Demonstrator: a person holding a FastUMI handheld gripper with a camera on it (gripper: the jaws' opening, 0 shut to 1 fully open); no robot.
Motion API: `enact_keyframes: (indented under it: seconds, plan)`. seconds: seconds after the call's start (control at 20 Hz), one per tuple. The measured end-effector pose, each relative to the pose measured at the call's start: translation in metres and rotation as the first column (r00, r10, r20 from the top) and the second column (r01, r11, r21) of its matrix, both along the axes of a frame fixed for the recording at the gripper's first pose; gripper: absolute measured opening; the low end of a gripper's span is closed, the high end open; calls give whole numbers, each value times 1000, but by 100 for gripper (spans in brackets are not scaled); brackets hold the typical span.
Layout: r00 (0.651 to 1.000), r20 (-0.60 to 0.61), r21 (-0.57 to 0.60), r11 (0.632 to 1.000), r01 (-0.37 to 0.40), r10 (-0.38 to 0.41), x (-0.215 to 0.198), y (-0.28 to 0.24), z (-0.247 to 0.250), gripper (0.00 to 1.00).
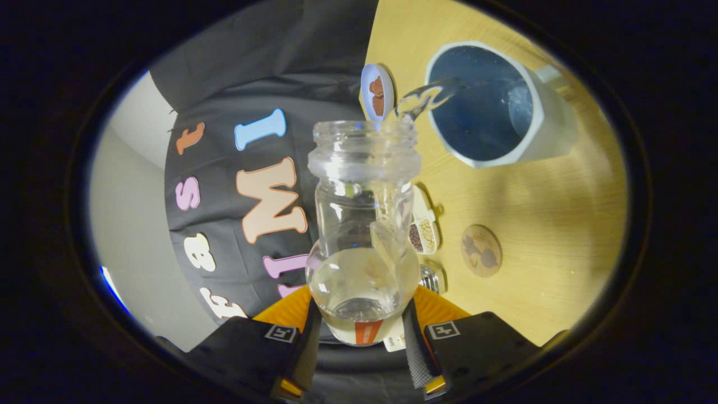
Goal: Take the bottle from table, then pour the juice into the cup, finally place the bottle on the coaster
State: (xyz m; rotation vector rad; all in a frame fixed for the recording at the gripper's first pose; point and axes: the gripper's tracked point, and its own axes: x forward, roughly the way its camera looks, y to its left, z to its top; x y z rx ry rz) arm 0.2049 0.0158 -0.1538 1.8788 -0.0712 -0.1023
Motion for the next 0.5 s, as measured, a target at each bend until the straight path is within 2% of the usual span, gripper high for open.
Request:
enact_keyframes:
  seconds: [0.5]
  plan:
    - [1000, 0, 34, 999, -27, 27, 2, 6, 5, 69]
